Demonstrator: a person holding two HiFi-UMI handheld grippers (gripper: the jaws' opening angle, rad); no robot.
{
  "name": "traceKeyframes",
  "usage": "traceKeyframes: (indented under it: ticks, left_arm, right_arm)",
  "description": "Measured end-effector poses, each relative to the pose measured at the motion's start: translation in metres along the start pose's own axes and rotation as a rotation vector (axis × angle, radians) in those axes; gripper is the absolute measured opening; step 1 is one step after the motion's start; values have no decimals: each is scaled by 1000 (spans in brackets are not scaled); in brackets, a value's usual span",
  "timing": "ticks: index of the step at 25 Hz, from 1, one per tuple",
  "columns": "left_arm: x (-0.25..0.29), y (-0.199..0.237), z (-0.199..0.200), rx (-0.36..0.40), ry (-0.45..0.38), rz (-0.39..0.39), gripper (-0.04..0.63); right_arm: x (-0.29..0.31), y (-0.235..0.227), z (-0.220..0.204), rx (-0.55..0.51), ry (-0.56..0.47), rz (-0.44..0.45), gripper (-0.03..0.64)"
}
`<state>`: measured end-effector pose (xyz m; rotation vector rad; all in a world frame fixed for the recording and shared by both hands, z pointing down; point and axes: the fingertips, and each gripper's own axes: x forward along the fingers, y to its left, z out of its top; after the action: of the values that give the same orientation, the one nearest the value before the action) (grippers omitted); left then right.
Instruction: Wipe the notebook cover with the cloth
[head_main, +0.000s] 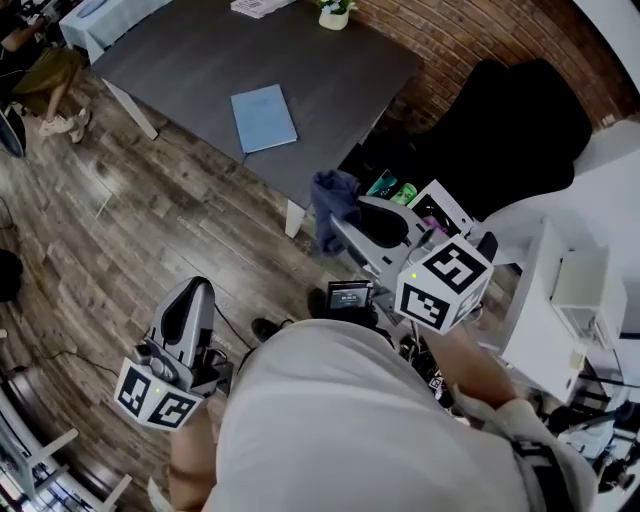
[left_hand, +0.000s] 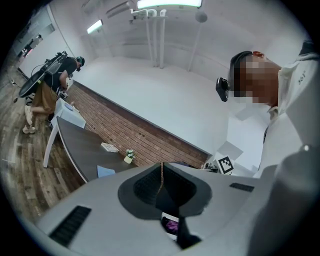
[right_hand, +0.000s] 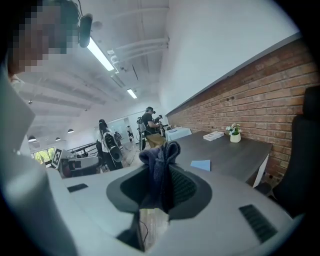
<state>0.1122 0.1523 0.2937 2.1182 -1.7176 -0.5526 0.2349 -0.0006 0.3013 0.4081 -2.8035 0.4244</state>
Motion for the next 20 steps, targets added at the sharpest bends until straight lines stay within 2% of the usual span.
traceKeyframes:
  ticks: [14,20]
  left_arm:
    - [18,-12,-14,-5,42,-8,12]
    - [26,-17,-16,-8,45,-24,41]
  right_arm:
    - [-9,-17,-1,59,-30,-2,106]
    - [-14,-20,0,64,-48,-9,106]
